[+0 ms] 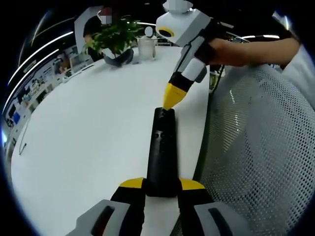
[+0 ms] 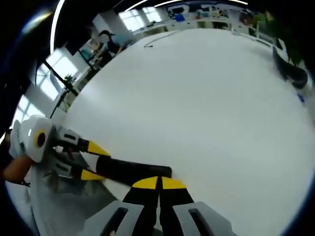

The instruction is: Press the specified remote control buttons in sequence, fully releasing each button before pressing the next.

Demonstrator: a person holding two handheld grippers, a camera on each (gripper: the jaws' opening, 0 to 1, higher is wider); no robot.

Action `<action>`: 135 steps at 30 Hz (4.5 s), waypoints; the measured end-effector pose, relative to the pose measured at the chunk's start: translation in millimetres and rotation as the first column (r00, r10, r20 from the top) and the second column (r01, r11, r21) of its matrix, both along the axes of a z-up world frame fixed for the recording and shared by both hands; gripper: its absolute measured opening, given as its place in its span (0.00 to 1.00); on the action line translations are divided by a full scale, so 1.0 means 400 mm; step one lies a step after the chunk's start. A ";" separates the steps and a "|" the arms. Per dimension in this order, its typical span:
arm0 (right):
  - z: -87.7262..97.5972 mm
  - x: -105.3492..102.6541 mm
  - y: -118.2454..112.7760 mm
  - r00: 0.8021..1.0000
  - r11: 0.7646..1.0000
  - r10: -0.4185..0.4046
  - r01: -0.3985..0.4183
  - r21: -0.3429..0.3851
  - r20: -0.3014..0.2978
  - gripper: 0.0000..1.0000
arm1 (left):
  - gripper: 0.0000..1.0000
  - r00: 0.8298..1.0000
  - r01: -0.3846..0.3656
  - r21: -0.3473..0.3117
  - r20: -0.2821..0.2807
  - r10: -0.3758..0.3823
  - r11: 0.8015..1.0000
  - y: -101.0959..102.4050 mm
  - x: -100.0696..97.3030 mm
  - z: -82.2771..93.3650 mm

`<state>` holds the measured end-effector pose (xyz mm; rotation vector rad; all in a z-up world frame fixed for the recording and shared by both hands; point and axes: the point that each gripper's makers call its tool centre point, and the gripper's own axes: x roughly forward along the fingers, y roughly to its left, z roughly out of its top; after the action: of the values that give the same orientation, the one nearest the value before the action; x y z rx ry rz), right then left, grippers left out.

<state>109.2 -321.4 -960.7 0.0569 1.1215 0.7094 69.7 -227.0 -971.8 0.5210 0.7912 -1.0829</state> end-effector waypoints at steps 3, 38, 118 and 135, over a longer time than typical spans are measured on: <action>-0.003 -0.019 0.017 0.999 1.000 0.015 -0.015 -0.003 -0.049 0.00 | 0.24 1.000 0.000 0.000 0.000 0.000 1.000 0.001 -0.001 0.000; -0.005 -0.005 0.010 0.968 0.972 0.178 -0.145 -0.186 0.178 0.00 | 0.24 1.000 0.008 -0.002 0.007 -0.008 1.000 0.001 0.000 -0.001; -0.003 0.001 0.028 0.995 0.995 0.080 -0.076 -0.068 0.060 0.00 | 0.24 1.000 0.018 -0.026 0.010 -0.018 0.999 -0.012 0.003 -0.001; 0.007 -0.005 0.037 1.000 0.999 0.030 -0.030 0.027 0.000 0.00 | 0.24 1.000 0.006 -0.037 0.016 -0.005 0.999 -0.013 -0.001 -0.002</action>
<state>107.4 -306.7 -957.9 0.0635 1.1151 0.7512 69.3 -232.0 -972.6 0.5006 0.7551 -1.0955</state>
